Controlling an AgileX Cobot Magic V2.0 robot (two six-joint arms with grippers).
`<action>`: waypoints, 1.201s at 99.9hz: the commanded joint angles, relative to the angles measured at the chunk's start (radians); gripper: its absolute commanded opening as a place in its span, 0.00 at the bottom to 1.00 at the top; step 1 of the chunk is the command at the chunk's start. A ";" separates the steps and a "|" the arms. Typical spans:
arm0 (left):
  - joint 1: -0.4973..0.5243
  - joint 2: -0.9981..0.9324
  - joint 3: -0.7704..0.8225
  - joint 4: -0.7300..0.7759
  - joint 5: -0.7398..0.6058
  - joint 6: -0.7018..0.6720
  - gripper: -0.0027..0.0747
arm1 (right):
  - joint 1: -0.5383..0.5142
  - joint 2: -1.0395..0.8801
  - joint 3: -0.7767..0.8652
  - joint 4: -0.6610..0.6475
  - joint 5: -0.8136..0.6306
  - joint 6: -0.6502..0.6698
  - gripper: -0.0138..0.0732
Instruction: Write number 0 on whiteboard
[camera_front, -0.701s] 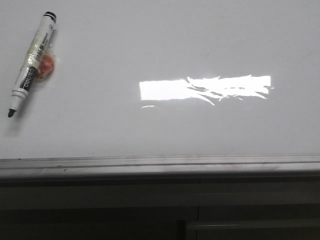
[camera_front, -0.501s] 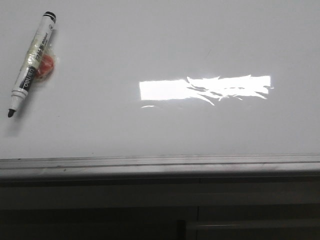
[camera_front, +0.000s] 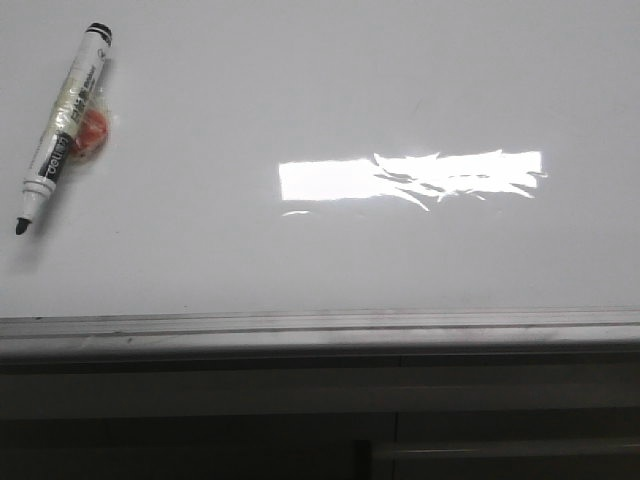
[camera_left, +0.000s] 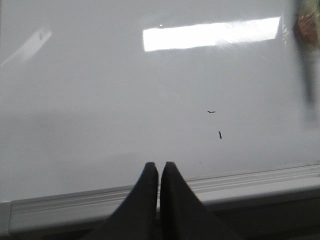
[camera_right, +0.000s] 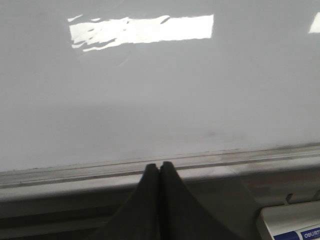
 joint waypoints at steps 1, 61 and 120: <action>-0.012 -0.028 0.032 -0.006 -0.069 0.001 0.01 | 0.000 -0.015 0.011 0.001 -0.019 -0.005 0.08; -0.012 -0.028 0.032 -0.006 -0.069 0.001 0.01 | 0.000 -0.015 0.011 -0.068 -0.117 -0.005 0.08; -0.012 -0.028 0.032 -0.020 -0.384 0.001 0.01 | 0.000 -0.015 0.011 -0.069 -0.763 -0.005 0.08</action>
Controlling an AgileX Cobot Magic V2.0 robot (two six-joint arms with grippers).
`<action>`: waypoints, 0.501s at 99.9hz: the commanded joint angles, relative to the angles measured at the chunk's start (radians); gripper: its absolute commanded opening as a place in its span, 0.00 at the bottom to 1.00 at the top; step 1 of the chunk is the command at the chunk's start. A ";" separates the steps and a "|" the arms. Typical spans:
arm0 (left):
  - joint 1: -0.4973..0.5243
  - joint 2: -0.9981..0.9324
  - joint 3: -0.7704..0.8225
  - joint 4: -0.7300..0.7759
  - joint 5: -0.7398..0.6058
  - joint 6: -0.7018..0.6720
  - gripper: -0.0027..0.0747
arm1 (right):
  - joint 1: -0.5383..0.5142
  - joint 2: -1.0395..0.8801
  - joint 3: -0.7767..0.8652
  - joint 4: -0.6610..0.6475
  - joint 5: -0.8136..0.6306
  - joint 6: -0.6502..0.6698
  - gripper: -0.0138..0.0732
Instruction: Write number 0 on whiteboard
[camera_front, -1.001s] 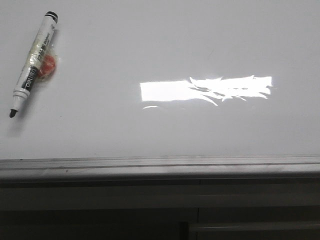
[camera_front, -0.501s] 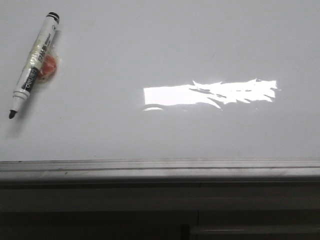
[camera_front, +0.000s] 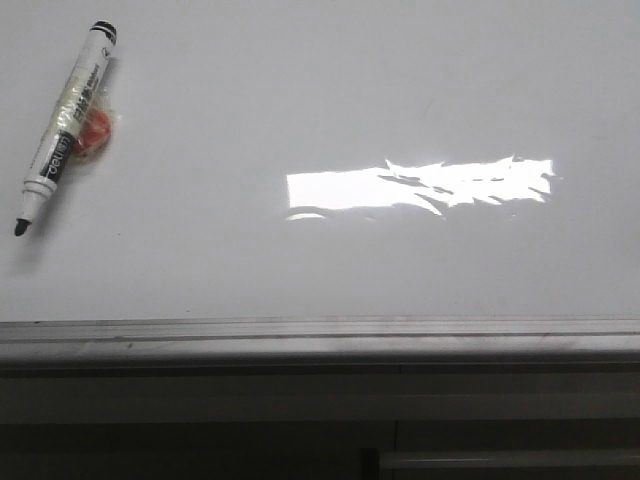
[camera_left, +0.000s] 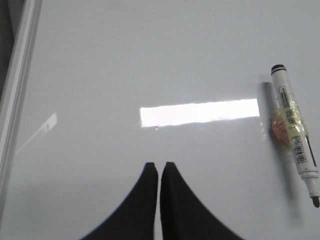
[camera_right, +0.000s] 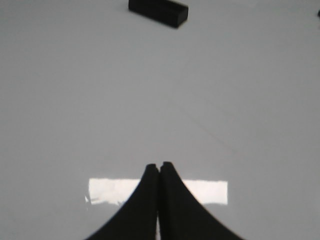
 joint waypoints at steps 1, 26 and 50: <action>-0.008 -0.028 0.032 0.003 -0.107 0.001 0.01 | 0.000 -0.015 0.011 0.001 -0.131 -0.005 0.08; -0.006 -0.015 0.020 -0.071 -0.114 -0.003 0.01 | 0.000 -0.008 -0.109 0.010 0.117 0.043 0.08; -0.010 0.133 -0.142 -0.125 -0.043 -0.003 0.01 | 0.000 0.184 -0.470 0.042 0.575 0.043 0.08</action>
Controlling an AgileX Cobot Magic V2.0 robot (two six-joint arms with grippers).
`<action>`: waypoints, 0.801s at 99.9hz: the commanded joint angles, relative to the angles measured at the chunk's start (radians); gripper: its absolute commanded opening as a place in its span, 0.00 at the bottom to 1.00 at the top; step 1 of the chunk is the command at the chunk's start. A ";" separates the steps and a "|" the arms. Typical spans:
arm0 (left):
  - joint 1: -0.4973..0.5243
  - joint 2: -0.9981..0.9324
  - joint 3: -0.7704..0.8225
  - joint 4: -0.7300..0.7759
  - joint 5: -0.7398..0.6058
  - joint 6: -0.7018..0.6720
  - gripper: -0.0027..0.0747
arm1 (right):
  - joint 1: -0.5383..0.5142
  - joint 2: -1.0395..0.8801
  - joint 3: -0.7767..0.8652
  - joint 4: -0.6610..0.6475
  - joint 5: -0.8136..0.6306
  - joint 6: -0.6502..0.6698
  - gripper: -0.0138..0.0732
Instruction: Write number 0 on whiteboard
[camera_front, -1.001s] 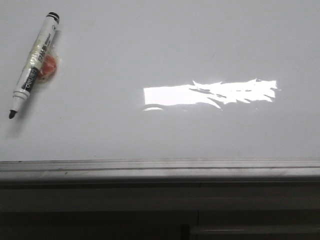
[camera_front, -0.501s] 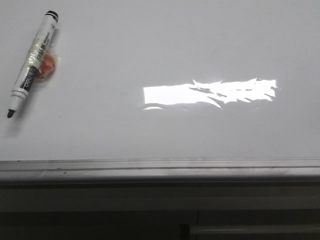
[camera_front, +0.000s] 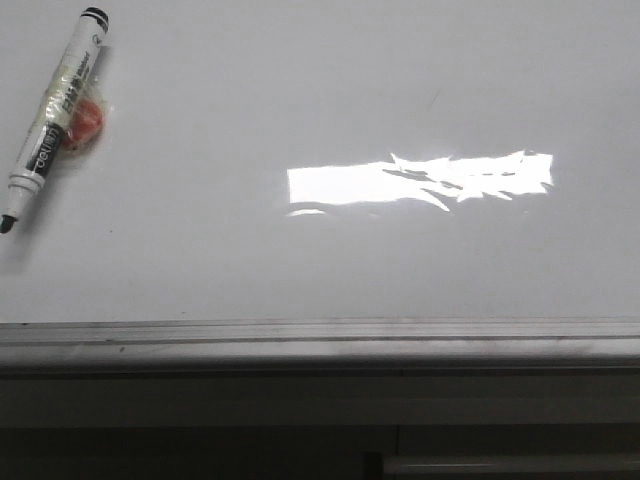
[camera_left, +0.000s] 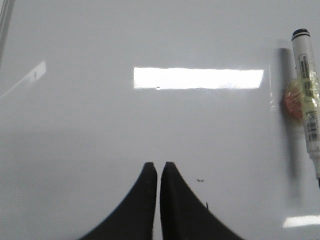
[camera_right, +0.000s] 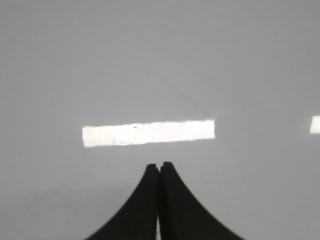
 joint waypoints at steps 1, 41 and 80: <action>-0.010 0.067 -0.082 -0.021 -0.212 -0.003 0.01 | 0.000 0.099 -0.119 0.017 -0.020 0.002 0.08; -0.010 0.116 -0.089 -0.017 -0.749 -0.010 0.01 | 0.000 0.160 -0.151 0.047 0.004 0.002 0.08; -0.010 0.116 -0.089 -0.016 -0.896 -0.010 0.01 | 0.000 0.160 -0.151 0.130 0.114 0.002 0.08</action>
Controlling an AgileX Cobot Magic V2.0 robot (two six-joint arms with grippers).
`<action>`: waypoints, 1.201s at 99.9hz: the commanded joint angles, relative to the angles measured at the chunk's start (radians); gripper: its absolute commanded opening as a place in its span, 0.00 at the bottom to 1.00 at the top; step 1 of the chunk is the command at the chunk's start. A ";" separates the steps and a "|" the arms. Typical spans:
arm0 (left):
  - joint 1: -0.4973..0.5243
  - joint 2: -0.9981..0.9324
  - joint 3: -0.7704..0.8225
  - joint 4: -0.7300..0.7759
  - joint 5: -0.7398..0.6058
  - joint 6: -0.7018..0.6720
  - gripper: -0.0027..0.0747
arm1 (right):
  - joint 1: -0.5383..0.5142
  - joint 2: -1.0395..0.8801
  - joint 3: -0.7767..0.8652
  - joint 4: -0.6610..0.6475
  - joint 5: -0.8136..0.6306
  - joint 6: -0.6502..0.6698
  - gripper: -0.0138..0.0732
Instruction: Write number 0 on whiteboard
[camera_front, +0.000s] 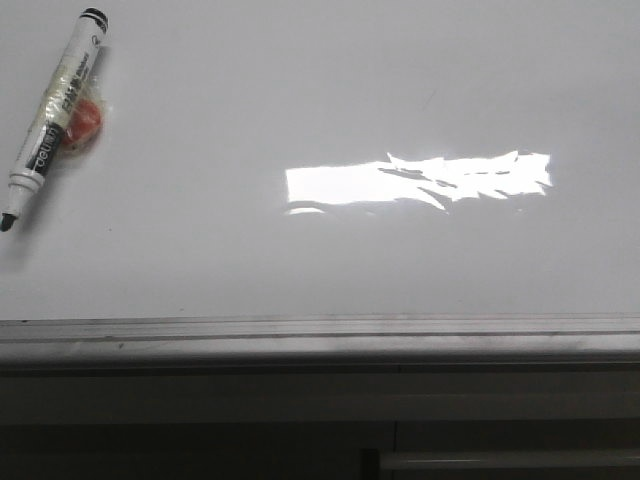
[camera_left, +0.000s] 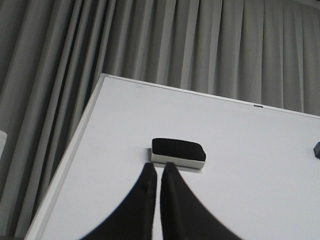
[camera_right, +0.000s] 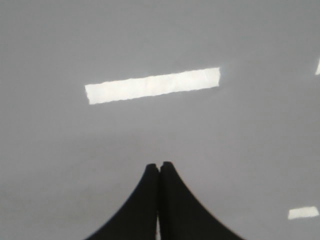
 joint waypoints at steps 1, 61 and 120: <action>-0.010 0.021 -0.035 -0.003 -0.085 -0.010 0.01 | 0.000 0.020 -0.034 0.041 -0.044 0.002 0.08; -0.010 0.171 -0.457 0.216 0.759 -0.195 0.01 | 0.000 0.020 -0.034 0.078 0.168 -0.002 0.08; -0.010 0.344 -0.468 0.078 0.780 -0.195 0.48 | 0.049 0.020 -0.034 0.079 0.174 -0.002 0.08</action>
